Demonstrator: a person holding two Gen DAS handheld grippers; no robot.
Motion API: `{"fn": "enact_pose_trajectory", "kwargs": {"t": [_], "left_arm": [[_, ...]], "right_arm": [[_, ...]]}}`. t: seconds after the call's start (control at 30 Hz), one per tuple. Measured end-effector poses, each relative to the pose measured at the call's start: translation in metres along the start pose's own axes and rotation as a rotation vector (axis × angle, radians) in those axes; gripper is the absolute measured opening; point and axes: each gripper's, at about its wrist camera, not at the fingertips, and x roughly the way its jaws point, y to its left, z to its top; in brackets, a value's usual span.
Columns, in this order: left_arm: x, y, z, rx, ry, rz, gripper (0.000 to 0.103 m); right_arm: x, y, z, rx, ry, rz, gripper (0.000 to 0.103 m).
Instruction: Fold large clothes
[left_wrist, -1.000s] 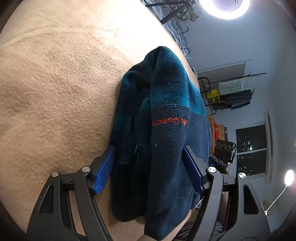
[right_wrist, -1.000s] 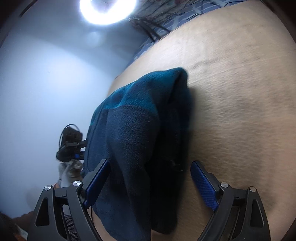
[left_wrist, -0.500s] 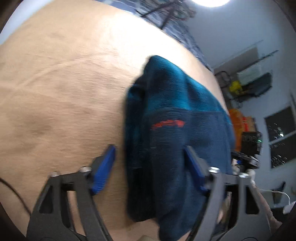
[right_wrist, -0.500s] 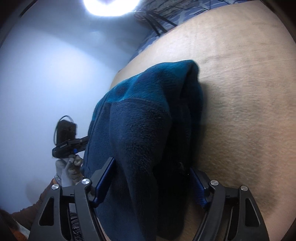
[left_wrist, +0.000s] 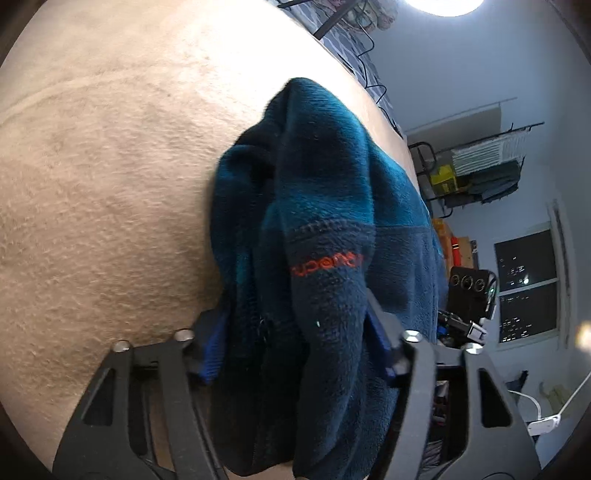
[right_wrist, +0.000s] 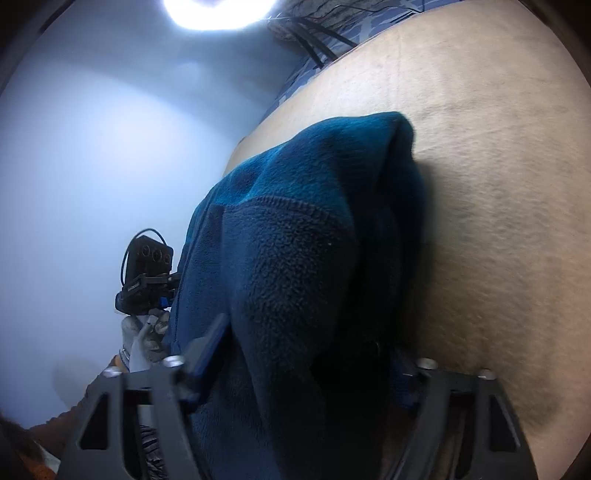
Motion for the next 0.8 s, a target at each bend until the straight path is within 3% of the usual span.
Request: {"fn": "enact_pose_trajectory", "kwargs": {"t": [0.1,0.33,0.5,0.8], "left_arm": [[-0.006,-0.014,-0.007,0.055,-0.026,0.054,0.044],[-0.017,-0.046,-0.019,0.144,-0.087,0.150,0.036],[-0.015,-0.067,-0.026,0.176,-0.078,0.157,0.036],[0.015,-0.125,-0.016,0.257,-0.071,0.125,0.035]], "right_arm": [[-0.004,0.010,-0.004,-0.027,-0.010,-0.046,0.050],[-0.016,0.055,-0.008,-0.169,-0.037,-0.219,0.039],[-0.031,0.073,-0.012,-0.227,-0.061,-0.279,0.037],[-0.077,0.062,-0.016,-0.227,-0.134,-0.312,0.037]]}}
